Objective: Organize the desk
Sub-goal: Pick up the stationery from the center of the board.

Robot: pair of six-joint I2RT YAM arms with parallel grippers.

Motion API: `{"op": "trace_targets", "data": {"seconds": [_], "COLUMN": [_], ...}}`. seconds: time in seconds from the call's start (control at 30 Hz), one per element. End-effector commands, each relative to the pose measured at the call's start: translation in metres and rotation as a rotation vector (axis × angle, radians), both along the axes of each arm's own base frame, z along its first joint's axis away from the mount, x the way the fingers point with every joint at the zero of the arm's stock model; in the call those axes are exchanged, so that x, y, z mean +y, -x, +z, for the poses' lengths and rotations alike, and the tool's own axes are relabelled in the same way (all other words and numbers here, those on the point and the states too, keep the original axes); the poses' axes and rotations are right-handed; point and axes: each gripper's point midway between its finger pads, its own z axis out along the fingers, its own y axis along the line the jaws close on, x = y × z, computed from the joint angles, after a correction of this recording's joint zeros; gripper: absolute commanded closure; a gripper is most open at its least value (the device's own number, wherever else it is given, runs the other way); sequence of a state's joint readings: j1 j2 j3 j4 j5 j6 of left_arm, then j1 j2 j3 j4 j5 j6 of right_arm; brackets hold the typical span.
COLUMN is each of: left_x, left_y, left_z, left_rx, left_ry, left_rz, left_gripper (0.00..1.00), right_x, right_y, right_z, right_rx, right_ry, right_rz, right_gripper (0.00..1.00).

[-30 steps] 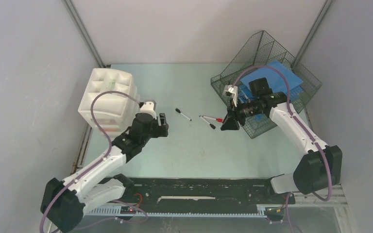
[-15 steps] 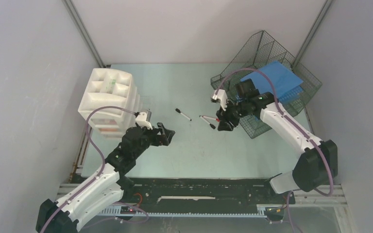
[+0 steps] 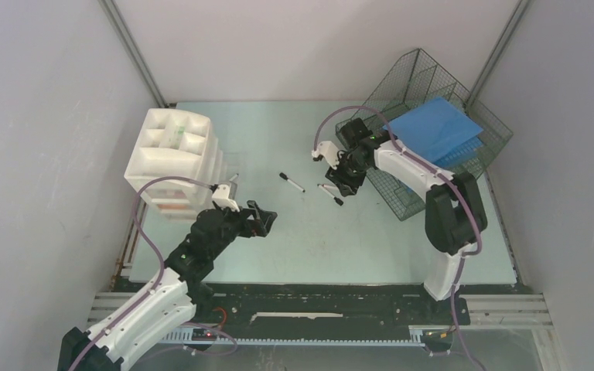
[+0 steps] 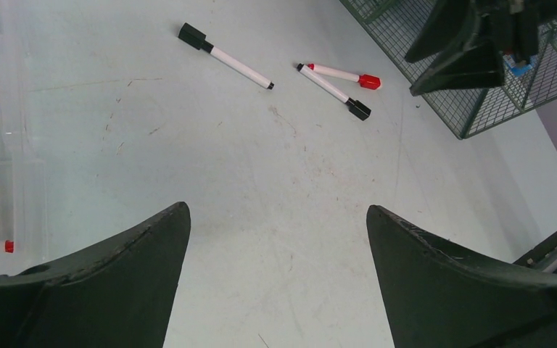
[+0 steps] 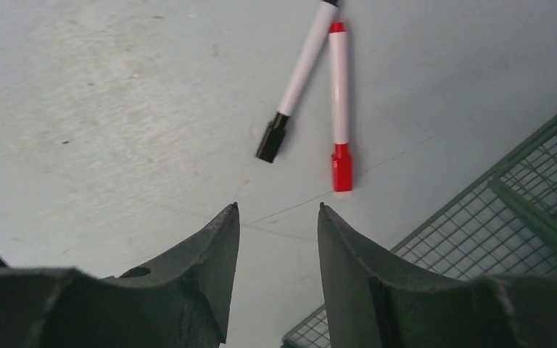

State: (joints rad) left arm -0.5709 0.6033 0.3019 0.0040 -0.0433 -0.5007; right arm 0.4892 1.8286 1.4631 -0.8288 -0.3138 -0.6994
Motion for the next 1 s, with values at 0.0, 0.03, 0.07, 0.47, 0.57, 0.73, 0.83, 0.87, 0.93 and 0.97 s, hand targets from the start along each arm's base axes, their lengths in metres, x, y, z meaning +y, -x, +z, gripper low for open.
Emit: {"op": "trace_targets", "data": {"seconds": [0.0, 0.03, 0.07, 0.47, 0.57, 0.73, 0.83, 0.87, 0.93, 0.97], "left_x": [0.002, 0.002, 0.002, 0.006, 0.006, 0.007, 0.007, 0.007, 0.006, 0.005], "left_y": [-0.002, -0.002, -0.002, 0.004, 0.005, 0.006, 0.006, 0.006, 0.006, 0.006], "left_z": [0.006, 0.006, 0.006, -0.008, -0.010, -0.012, -0.012, -0.012, -0.012, -0.011], "left_rx": [-0.014, -0.015, -0.017, 0.012, 0.014, 0.014, 0.014, 0.016, 0.015, 0.016], "left_ry": [0.015, 0.015, 0.013, -0.004, -0.002, -0.001, -0.001, 0.000, 0.002, 0.006], "left_rz": [0.018, 0.019, 0.018, 0.018, 0.019, 0.020, 0.019, 0.020, 0.016, 0.013], "left_gripper": [0.02, 0.02, 0.02, 0.01, 0.01, 0.01, 0.01, 0.01, 0.01, 0.01], "right_x": [0.003, 0.003, 0.003, 0.004, 0.004, 0.004, 0.006, 0.006, 0.006, 0.007], "right_y": [-0.024, -0.027, -0.030, -0.049, -0.049, -0.050, -0.050, -0.050, -0.050, -0.050], "right_z": [-0.002, -0.007, -0.012, -0.051, -0.060, -0.069, -0.071, -0.072, -0.076, -0.077], "right_rx": [-0.061, -0.059, -0.057, -0.024, -0.014, -0.001, 0.003, 0.007, 0.014, 0.018], "right_ry": [0.073, 0.092, 0.104, 0.219, 0.238, 0.251, 0.250, 0.250, 0.254, 0.256], "right_rz": [0.017, 0.016, 0.017, 0.014, 0.015, 0.017, 0.020, 0.020, 0.021, 0.022], "right_gripper": [0.49, 0.49, 0.49, 0.49, 0.50, 0.52, 0.55, 0.56, 0.58, 0.59]}}
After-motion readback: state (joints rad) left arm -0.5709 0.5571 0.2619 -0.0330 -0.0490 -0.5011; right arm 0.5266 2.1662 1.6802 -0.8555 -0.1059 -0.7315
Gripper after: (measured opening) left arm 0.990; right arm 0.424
